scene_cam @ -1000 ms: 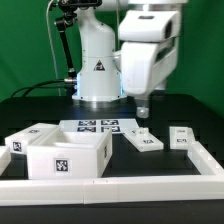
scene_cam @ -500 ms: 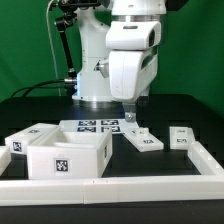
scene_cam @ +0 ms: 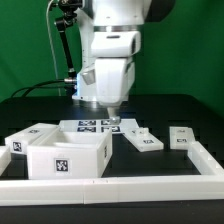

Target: Assemble cabinet

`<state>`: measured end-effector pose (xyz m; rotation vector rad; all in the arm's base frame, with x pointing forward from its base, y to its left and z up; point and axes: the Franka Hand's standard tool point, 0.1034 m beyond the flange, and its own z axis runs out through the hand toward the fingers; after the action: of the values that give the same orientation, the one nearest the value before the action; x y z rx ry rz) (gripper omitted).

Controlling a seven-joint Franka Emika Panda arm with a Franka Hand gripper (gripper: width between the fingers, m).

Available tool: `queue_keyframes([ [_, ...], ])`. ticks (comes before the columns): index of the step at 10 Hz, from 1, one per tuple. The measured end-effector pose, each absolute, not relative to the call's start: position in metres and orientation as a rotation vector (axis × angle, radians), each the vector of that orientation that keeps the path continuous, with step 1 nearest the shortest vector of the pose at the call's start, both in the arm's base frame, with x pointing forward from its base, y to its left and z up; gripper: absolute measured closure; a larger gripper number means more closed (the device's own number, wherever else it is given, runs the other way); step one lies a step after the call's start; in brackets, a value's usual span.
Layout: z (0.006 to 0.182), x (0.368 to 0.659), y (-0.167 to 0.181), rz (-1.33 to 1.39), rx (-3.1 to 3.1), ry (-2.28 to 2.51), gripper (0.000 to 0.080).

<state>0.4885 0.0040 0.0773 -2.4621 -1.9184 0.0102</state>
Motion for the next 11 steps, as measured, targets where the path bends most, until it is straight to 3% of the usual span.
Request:
queue_keyframes([
  [5,0.060,0.470,-0.037,0.052,-2.483,-1.848,0.0003],
  [11,0.033,0.459,-0.033,0.081,-2.465,-1.818,0.0003],
])
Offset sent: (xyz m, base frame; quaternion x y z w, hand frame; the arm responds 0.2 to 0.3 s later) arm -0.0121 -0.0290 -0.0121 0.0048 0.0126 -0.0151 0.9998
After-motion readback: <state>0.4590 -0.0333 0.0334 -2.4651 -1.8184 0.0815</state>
